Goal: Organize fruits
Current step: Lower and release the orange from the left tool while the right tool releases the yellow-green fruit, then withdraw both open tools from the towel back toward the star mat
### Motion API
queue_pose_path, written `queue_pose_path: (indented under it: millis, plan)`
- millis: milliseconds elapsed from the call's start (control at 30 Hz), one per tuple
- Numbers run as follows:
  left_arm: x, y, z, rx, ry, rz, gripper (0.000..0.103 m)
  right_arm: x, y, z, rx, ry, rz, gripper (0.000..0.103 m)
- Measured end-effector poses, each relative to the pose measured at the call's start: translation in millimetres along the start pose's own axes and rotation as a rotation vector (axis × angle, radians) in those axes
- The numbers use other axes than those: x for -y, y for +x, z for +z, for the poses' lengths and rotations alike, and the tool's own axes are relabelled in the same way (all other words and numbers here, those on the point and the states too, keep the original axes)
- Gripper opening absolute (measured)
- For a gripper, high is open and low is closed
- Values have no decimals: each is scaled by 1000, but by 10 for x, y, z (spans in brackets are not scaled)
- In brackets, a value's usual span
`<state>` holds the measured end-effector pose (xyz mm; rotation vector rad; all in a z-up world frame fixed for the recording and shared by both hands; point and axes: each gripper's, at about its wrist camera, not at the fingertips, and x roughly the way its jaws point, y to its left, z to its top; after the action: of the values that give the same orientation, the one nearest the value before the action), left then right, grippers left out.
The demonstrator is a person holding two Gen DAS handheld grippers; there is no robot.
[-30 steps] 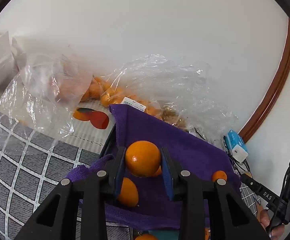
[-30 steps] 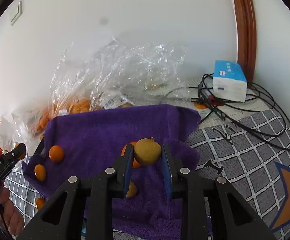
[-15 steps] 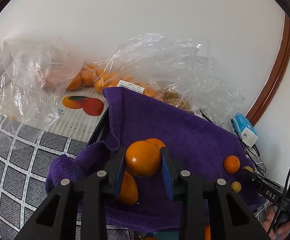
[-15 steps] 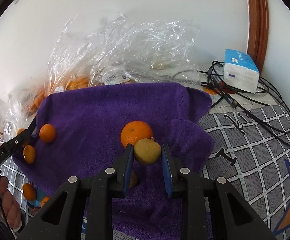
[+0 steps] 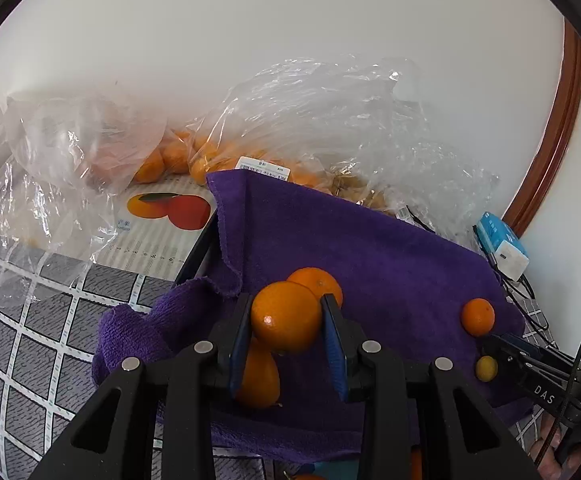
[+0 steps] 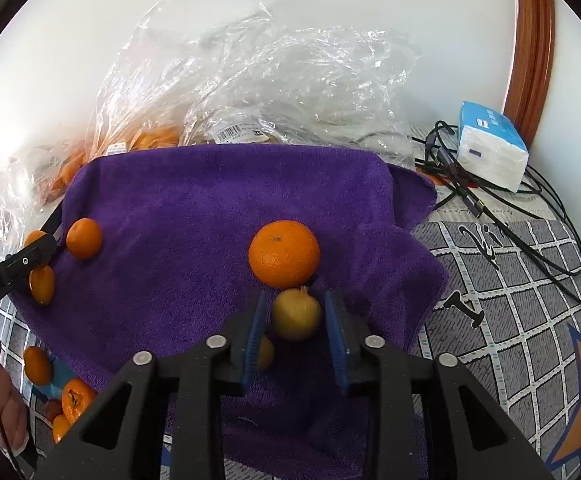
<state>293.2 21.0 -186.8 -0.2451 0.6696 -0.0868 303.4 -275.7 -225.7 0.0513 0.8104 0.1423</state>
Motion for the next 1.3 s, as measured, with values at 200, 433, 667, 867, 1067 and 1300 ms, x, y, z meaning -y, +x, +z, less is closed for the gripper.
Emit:
queue_pose_path:
  millis: [200,433,667,867,1067,1300]
  plan:
    - [26,-68,17,29,16,8,33,-51,-123,21,40,-8,-12,49]
    - [28,-166,38,71,15,10,45,-102,-182,18,86,-23,-18,56]
    - [78,-435,176,143,33,41,46,-128,-310,62,117,-3,-18,56]
    - [71,-843,129,109,90,71,51,-262,-650,75,116,2,-6,56]
    - [-108,-1191,-206,44,153,116,53,-412,-881,-279,83,-36,-24,56]
    - [-504,-1380,-574,-53,102,178,53,-339,-944,-708,10,8,19,56]
